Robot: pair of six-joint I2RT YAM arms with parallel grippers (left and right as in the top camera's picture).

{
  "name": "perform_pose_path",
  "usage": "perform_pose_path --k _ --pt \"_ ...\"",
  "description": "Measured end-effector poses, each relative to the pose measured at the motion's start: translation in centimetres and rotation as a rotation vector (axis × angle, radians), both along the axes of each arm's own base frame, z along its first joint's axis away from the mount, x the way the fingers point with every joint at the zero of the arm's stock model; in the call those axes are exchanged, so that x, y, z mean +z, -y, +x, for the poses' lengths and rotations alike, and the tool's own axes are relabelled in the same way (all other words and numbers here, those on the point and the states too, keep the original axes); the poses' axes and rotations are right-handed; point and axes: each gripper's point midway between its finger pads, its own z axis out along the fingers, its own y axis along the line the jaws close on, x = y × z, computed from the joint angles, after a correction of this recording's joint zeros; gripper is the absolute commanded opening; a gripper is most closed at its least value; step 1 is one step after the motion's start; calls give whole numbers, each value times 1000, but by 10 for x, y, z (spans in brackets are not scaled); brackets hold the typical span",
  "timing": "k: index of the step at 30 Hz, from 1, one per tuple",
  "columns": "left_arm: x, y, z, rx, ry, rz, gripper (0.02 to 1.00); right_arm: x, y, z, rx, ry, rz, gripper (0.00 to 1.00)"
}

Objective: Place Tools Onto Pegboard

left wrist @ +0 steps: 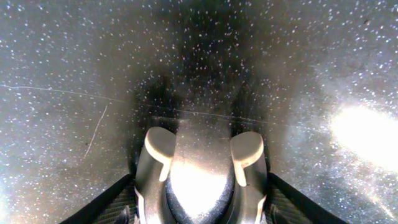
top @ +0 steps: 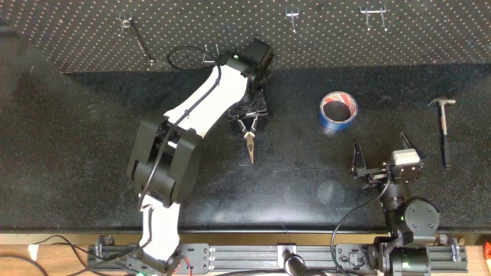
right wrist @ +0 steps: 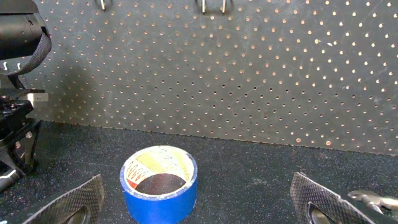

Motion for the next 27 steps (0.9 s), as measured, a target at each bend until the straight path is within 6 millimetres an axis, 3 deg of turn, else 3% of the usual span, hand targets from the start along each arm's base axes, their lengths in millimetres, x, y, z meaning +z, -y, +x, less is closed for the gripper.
perform_pose_path --k 1,13,21,26,27 --pt "0 0 0 0 0 0 542 0 0 0 0 0 0 976" --pt "0 0 0 0 -1 0 538 0 0 0 0 0 0 976" --pt "0 0 0 0 0 0 467 0 0 0 0 0 0 976" --pt "0 0 0 0 0 0 150 0 0 0 0 0 0 976" --pt "0 0 -1 -3 -3 1 29 0 0 0 0 0 0 976"
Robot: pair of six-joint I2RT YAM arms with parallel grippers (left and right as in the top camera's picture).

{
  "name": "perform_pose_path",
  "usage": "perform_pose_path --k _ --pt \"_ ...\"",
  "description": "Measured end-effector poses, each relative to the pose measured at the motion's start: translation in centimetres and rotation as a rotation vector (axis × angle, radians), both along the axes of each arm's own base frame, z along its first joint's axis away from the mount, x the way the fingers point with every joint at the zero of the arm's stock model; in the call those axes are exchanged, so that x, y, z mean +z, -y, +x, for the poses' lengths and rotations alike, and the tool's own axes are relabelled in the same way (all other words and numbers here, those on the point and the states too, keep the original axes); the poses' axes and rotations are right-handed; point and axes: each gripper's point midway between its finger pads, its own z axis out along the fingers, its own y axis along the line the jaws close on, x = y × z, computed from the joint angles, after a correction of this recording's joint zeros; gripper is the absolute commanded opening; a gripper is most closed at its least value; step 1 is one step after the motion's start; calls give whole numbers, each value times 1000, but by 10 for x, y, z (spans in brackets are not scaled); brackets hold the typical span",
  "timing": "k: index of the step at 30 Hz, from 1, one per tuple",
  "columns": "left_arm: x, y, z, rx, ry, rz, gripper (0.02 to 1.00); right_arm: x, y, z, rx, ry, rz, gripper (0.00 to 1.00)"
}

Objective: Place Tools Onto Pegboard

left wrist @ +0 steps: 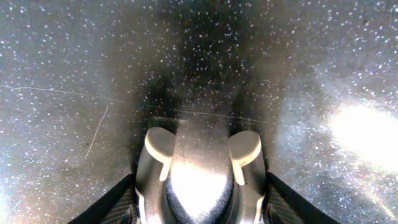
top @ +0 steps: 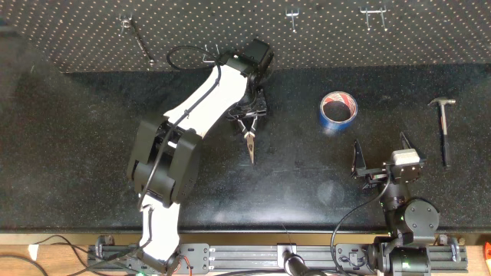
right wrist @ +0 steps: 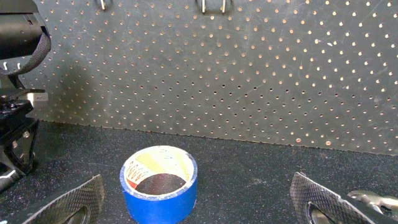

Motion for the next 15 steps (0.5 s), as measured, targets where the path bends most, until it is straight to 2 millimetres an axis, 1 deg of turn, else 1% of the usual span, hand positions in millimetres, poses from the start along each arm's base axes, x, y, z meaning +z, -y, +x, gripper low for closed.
perform_pose_path --k 2,8,10,11,13,15 --pt "0 -3 -6 0 -23 12 29 0 0 0 0 0 0 976" --pt "1 -3 -5 -2 -20 11 29 0 0 0 0 0 0 976" --pt "7 -3 -3 -4 1 10 29 0 0 0 0 0 0 976" --pt "14 -3 -1 -16 17 7 29 0 0 0 0 0 0 976" --pt "42 -2 2 -95 85 -5 27 0 0 0 0 0 0 976" --pt "88 5 2 -229 198 -34 27 0 0 0 0 0 0 974"
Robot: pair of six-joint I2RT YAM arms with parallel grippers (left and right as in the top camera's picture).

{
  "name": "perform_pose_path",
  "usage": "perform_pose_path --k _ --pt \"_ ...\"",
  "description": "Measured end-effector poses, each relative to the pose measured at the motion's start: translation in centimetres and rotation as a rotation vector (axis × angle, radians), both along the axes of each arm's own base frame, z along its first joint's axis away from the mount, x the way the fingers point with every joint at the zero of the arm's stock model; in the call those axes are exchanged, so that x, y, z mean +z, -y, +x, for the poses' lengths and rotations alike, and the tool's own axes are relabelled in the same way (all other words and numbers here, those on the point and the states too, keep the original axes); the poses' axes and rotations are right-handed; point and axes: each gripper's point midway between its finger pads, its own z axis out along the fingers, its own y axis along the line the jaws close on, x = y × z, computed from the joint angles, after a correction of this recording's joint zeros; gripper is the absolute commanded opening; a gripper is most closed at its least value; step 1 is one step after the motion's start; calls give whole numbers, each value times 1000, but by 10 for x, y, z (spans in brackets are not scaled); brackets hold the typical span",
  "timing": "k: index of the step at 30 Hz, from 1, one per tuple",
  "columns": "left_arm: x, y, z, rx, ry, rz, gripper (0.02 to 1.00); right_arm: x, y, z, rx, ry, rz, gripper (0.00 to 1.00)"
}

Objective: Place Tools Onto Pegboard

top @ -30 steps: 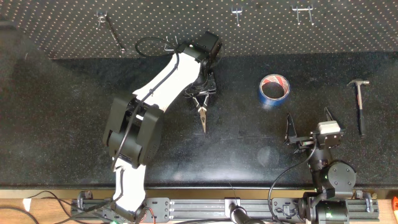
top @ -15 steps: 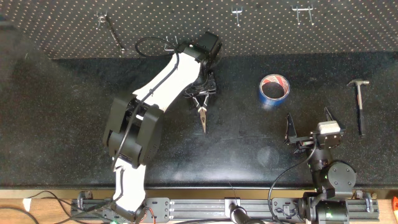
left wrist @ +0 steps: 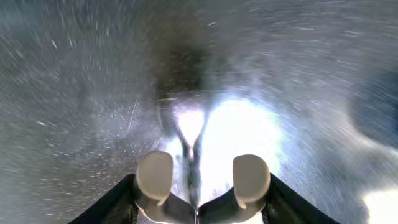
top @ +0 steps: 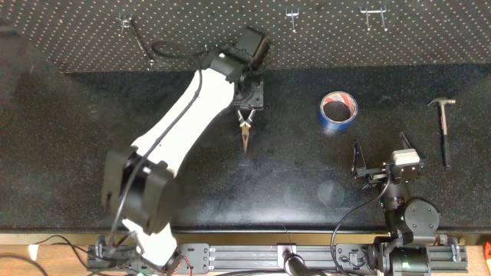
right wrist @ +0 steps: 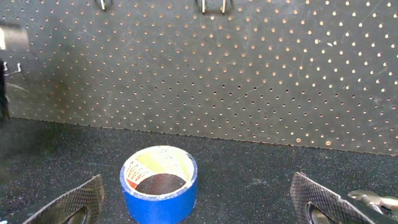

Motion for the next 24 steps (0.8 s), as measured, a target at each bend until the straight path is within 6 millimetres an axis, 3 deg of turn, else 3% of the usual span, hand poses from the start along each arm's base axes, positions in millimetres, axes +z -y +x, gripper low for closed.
perform_pose_path --k 2,4,7,9,12,17,19,24 --pt "18 3 -6 -64 52 2 27 0 0 0 0 0 0 976" --pt "37 -8 -21 -94 115 14 29 0 0 0 0 0 0 976" --pt "71 -31 -22 -52 338 -13 29 0 0 0 0 0 0 976" --pt "103 -54 -9 23 517 -55 29 0 0 0 0 1 0 976" --pt "117 -87 14 118 651 -37 29 0 0 0 0 0 0 976" --pt "169 -94 61 147 933 -66 29 0 0 0 0 0 0 976" --pt "174 -90 76 151 989 -79 29 0 0 0 0 0 0 976" --pt "160 -83 99 153 1014 -84 29 0 0 0 0 0 0 976"
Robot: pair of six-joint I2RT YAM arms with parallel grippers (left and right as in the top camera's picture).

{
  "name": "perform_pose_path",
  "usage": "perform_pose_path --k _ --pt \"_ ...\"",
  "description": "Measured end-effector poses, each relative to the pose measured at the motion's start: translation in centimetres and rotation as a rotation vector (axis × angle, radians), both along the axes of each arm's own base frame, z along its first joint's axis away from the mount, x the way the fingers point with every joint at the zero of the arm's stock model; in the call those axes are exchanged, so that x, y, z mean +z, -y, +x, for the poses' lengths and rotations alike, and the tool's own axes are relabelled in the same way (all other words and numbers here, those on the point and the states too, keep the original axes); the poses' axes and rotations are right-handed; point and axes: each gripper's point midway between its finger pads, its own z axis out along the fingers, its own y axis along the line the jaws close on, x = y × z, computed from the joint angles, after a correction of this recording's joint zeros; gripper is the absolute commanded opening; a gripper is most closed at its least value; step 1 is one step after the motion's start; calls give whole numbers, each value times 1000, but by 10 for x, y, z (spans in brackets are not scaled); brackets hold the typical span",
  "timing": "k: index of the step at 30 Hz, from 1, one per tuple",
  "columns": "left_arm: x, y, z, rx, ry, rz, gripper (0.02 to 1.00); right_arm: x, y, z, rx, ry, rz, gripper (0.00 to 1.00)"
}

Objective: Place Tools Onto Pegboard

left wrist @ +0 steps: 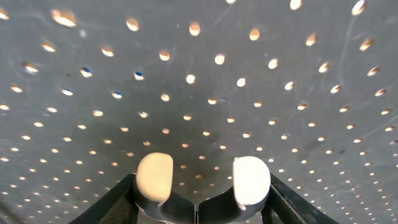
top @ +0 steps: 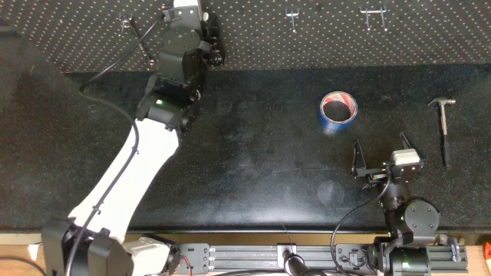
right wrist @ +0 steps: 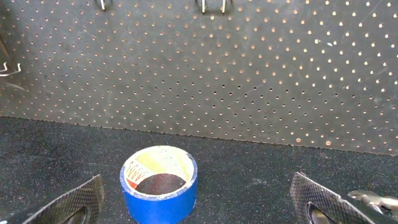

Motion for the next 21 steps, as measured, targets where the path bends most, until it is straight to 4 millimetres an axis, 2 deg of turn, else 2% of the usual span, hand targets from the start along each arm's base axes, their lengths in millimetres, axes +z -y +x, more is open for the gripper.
perform_pose_path --k 3,10,15,21 --pt "-16 2 7 0 -26 9 27 0 0 0 0 0 0 976" --pt "-17 -1 13 13 -12 5 29 0 0 0 -1 0 0 976" --pt "-33 -14 17 41 -54 18 29 0 0 0 -1 0 0 976" --pt "-39 -14 15 32 -81 22 29 0 0 0 0 0 0 976"
